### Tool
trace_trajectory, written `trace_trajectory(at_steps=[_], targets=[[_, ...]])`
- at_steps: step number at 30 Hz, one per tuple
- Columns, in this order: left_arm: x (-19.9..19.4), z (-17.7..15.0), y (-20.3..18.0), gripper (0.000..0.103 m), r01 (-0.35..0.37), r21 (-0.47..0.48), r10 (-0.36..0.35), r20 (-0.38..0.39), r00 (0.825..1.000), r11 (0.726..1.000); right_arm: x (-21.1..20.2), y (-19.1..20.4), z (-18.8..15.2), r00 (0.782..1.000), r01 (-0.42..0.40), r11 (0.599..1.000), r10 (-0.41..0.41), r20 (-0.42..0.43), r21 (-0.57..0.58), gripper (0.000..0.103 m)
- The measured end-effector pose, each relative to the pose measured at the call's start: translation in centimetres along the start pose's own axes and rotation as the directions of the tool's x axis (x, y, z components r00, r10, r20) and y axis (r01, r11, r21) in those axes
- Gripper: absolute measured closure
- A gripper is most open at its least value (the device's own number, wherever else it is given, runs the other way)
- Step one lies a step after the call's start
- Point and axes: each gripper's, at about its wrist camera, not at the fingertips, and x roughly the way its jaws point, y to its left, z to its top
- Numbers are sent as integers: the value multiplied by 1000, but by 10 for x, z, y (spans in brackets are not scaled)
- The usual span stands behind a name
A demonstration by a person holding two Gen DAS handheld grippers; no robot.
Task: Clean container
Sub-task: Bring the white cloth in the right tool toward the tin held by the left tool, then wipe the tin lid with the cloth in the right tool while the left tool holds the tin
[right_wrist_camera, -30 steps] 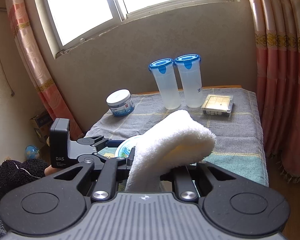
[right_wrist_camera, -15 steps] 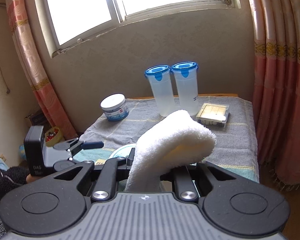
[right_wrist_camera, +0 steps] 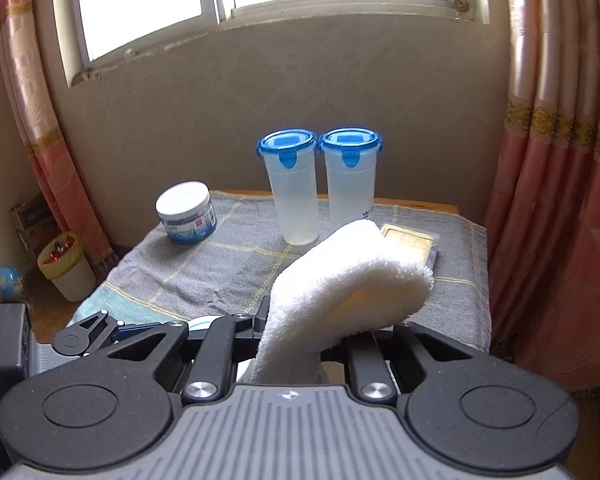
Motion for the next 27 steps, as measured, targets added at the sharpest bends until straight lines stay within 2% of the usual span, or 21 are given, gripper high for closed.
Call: trace_trajectory(at_steps=[9,16,20,27], targets=[[8,-2,2,1,30,-14,-31,-28,999,999,48,32,7,997,-24,997,19,-76,-68,84],[12,-3,7,3,84,-20,-85,-46,995,996,67,48,8,993,-13,993,-1,-120,-118,84],[13,-4,6,3,84,-15,-85,-46,995,996,74,60,5,990,-19,988,-3,-144,-153,84],[13,-7,-1,3,88,21,-88,-39,995,996,90,81,-3,980,-79,979,42,-196,-188,83]])
